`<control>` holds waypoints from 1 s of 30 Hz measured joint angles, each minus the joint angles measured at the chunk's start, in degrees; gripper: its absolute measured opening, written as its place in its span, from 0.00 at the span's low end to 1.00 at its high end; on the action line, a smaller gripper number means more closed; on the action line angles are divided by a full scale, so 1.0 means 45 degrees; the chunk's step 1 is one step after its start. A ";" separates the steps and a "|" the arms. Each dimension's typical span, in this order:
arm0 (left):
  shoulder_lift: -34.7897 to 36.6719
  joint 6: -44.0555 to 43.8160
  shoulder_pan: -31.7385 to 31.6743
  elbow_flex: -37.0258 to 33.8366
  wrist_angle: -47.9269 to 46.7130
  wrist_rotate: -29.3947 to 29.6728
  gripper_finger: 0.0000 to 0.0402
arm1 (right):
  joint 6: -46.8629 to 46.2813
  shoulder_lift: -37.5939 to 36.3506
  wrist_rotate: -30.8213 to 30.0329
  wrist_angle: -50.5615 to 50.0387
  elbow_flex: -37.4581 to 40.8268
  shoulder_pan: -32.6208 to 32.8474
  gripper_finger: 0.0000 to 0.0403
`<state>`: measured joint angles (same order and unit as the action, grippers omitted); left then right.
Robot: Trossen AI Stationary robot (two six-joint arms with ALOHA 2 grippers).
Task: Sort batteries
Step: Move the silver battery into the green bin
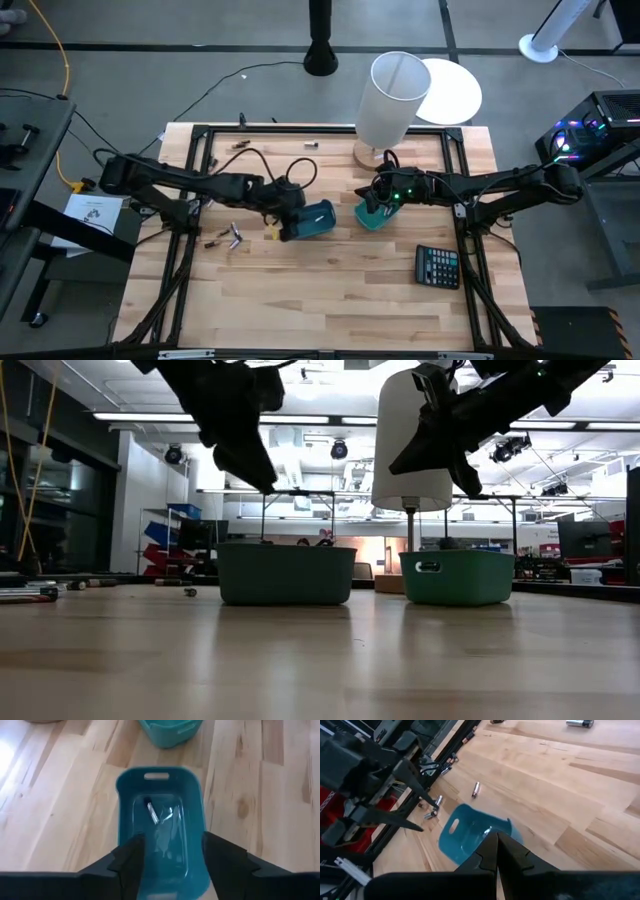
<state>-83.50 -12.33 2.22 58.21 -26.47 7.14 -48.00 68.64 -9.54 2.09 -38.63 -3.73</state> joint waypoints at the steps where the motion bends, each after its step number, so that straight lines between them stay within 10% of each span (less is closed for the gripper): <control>1: 0.0172 0.0000 0.0003 -0.0046 -0.0047 0.0000 0.48 | -0.0001 0.0000 -0.0123 0.0002 0.0000 0.0000 0.00; 9: 0.0164 0.0182 -0.0113 -0.0064 0.1184 0.0375 0.46 | 0.0199 0.0000 -0.0097 -0.0029 0.0000 0.0005 0.00; 30: -0.5636 0.0699 -0.1122 0.2101 0.1977 -0.1799 0.42 | 0.1008 0.0000 0.0365 -0.0242 0.0000 0.0003 0.00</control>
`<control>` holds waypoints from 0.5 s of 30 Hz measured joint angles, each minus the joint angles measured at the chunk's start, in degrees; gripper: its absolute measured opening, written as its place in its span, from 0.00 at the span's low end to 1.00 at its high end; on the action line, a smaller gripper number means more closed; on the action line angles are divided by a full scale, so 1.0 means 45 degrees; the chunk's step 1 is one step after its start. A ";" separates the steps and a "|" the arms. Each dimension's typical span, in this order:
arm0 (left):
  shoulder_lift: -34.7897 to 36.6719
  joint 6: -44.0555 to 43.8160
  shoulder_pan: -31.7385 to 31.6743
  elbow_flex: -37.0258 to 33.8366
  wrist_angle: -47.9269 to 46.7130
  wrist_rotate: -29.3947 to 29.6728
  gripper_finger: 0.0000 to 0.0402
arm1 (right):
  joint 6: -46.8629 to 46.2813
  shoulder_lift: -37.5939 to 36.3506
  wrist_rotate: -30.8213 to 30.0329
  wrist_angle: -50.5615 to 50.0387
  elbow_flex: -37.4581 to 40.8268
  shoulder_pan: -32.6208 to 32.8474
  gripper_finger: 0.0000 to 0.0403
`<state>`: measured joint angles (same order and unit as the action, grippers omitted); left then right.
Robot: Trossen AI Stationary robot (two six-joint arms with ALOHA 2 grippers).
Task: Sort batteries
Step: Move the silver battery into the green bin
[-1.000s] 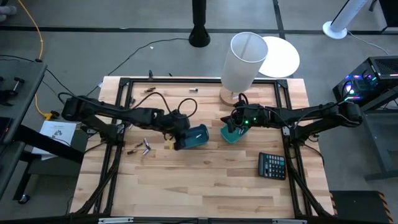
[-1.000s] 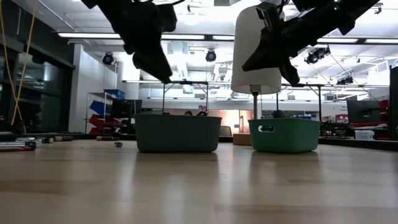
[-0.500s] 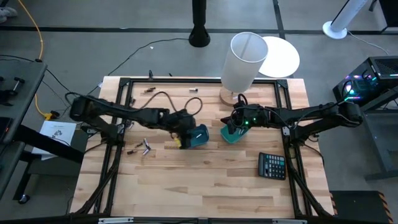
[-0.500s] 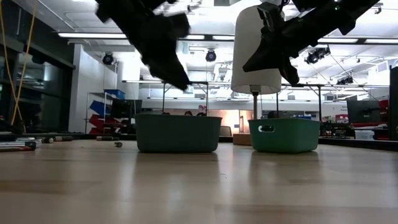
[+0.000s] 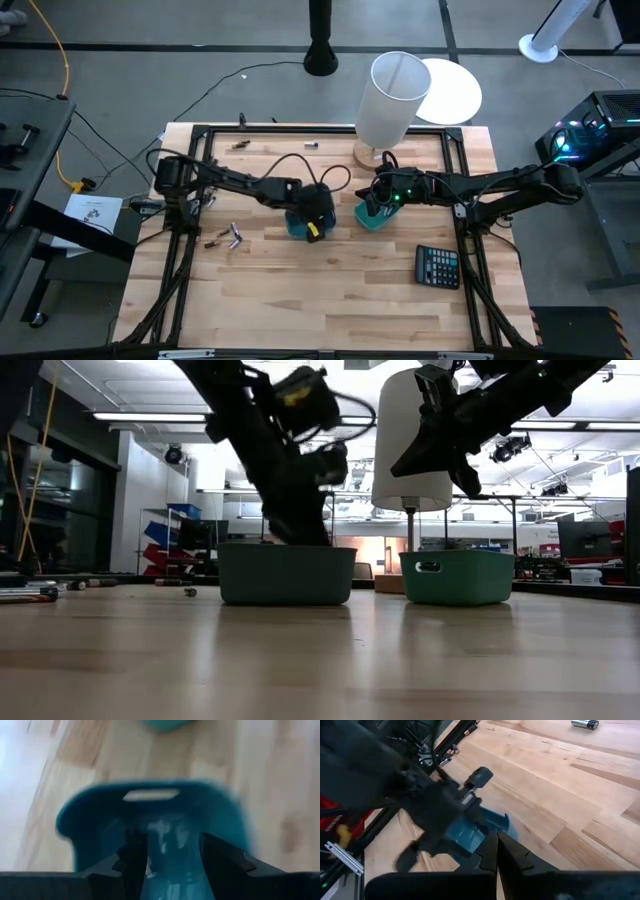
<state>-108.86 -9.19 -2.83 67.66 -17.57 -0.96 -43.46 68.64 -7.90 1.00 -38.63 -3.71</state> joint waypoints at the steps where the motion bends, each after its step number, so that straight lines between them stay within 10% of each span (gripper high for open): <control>1: -0.0135 -0.0177 -0.0036 -0.0022 -0.0129 0.0141 0.42 | 0.0000 0.0000 0.0000 -0.0001 0.0000 0.0002 0.00; 9: -0.1214 -0.0345 -0.0194 0.0043 -0.0319 0.0368 0.38 | -0.0007 0.0000 -0.0005 0.0014 0.0000 0.0001 0.00; 15: -0.1265 -0.0283 0.0010 0.0022 -0.0262 0.0603 0.07 | -0.0008 0.0000 -0.0005 0.0019 0.0000 -0.0001 0.00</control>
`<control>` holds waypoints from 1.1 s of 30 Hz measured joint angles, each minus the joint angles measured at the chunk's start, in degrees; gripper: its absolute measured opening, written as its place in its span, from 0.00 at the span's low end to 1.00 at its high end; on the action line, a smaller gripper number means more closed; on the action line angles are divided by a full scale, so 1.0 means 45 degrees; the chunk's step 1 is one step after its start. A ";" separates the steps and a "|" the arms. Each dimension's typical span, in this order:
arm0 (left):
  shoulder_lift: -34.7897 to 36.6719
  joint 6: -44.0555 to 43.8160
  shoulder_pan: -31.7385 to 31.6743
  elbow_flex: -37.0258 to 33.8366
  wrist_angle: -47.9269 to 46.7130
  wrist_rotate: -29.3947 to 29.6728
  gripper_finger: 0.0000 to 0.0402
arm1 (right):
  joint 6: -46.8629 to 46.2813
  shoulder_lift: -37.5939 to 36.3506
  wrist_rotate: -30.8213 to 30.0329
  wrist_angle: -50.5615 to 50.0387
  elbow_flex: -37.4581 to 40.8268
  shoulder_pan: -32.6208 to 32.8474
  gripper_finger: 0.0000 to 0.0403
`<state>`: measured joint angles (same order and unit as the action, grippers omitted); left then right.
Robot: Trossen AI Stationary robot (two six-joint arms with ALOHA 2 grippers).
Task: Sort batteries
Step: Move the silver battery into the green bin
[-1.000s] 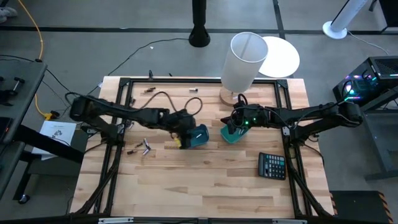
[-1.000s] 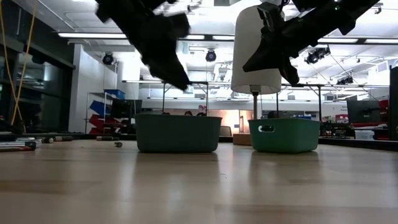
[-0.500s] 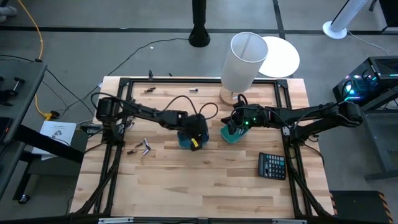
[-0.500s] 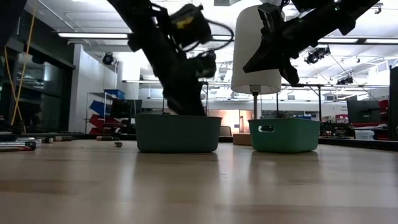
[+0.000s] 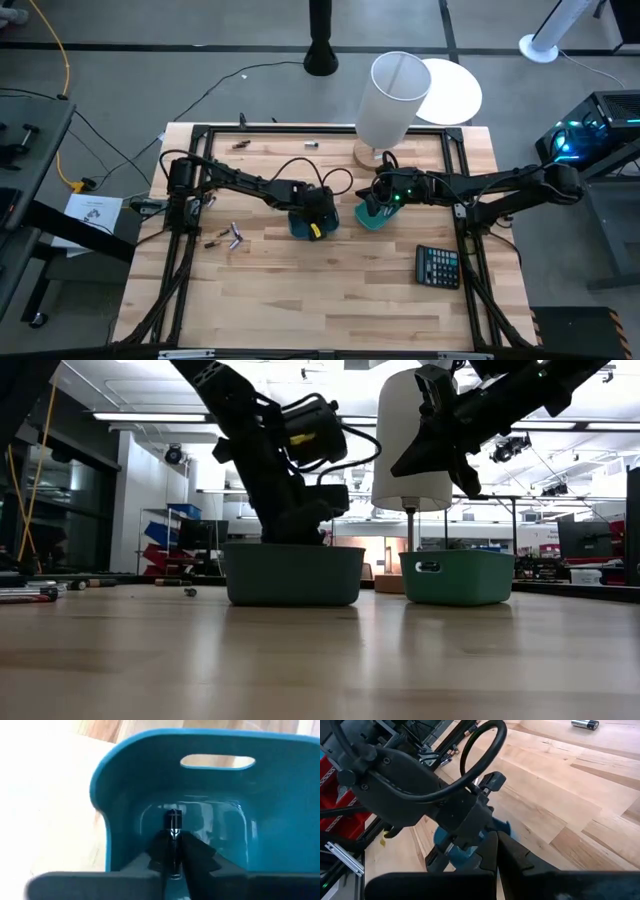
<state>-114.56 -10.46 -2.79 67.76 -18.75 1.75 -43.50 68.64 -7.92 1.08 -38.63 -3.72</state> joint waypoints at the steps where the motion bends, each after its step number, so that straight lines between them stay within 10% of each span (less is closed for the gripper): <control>1: 0.0106 -0.0026 0.0005 -0.0016 -0.0062 -0.0101 0.05 | 0.0003 0.0000 0.0000 0.0000 0.0000 0.0003 0.00; 17: 0.3899 0.1138 -0.0144 -0.0064 0.0836 -0.0123 0.01 | 0.0432 -0.0508 -0.0004 0.0669 0.0005 0.0003 0.00; 33: -0.0770 0.0882 -0.0126 0.2936 0.5830 -0.0870 0.15 | 0.1716 -0.3944 -0.1248 0.1221 0.0000 0.0004 0.00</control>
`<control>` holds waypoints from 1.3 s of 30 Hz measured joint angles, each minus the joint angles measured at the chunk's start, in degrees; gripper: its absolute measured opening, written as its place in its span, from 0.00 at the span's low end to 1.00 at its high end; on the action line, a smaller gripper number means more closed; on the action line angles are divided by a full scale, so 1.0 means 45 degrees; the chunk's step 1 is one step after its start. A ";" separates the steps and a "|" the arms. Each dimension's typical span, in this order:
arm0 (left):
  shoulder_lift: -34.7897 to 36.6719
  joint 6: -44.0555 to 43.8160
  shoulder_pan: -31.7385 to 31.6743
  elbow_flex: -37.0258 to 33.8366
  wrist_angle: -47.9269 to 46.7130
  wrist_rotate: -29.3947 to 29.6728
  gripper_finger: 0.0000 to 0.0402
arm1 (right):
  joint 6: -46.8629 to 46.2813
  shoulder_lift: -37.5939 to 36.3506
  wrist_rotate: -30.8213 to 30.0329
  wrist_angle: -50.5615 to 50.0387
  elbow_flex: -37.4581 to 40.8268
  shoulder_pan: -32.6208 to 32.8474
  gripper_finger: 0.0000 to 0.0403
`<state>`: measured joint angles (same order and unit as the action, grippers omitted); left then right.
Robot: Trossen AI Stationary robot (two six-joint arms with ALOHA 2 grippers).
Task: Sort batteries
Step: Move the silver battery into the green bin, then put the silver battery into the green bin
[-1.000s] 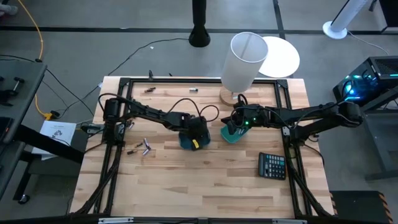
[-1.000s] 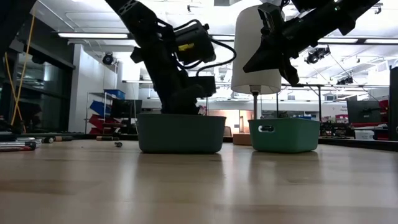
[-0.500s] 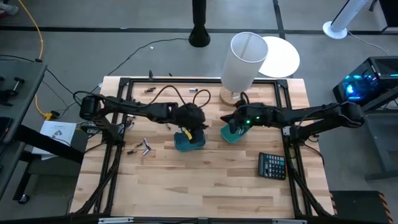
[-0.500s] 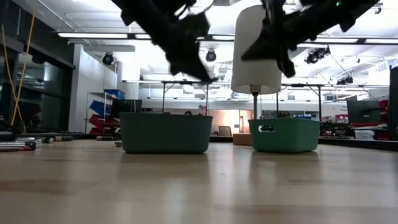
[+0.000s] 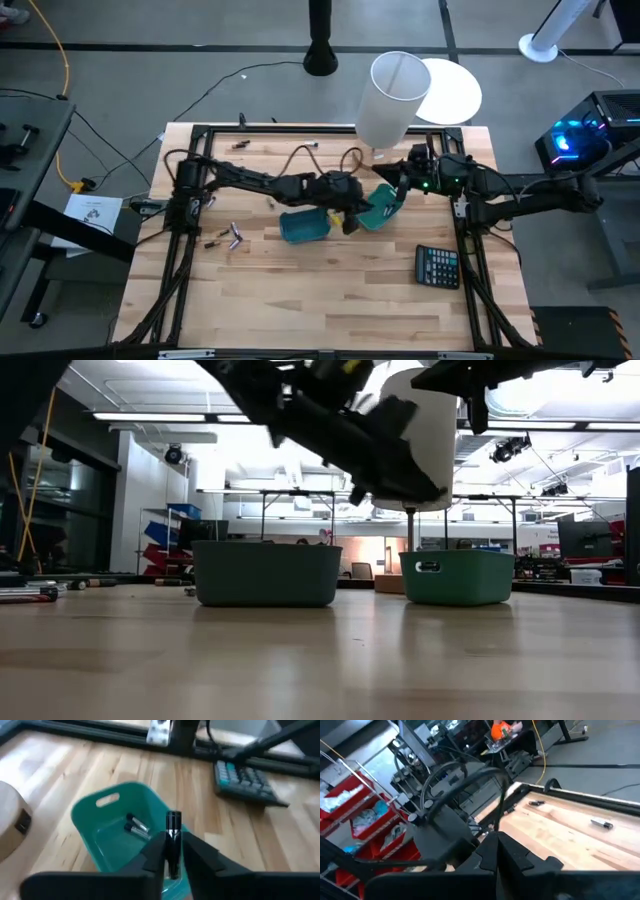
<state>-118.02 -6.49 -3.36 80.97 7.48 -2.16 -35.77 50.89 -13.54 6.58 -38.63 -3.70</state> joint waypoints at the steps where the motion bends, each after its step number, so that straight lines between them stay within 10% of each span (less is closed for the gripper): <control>1: -0.0181 0.0013 0.0000 0.0305 -0.0188 -0.0010 0.19 | -0.0012 0.0005 0.0008 -0.0019 0.0000 0.0026 0.00; 9: 0.1057 0.0034 -0.0186 0.1449 -0.5705 -0.0863 0.45 | 0.0168 0.0009 0.0024 -0.0189 0.0000 0.0023 0.00; 14: 0.3704 -0.0488 0.0059 -0.0973 -0.8418 -0.0416 0.46 | 0.0198 0.0049 0.0039 -0.0409 0.0000 0.0023 0.00; 25: 1.1502 -0.8731 0.2738 -0.7849 -1.0240 0.2564 0.40 | -0.0001 0.0126 0.0046 -0.1045 0.0000 0.0021 0.00; 30: 1.1680 -1.2247 0.1856 -0.8355 -1.5018 0.1061 0.36 | -0.0047 0.0126 0.0044 -0.1065 0.0000 0.0018 0.00; 39: 1.1509 -1.6920 0.1347 -0.9271 -1.5220 0.0613 0.33 | -0.0052 0.0126 0.0005 -0.1070 0.0000 0.0018 0.00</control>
<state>-66.23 -82.63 2.71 39.25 -61.01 0.60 -36.01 51.46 -13.52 1.76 -38.63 -3.62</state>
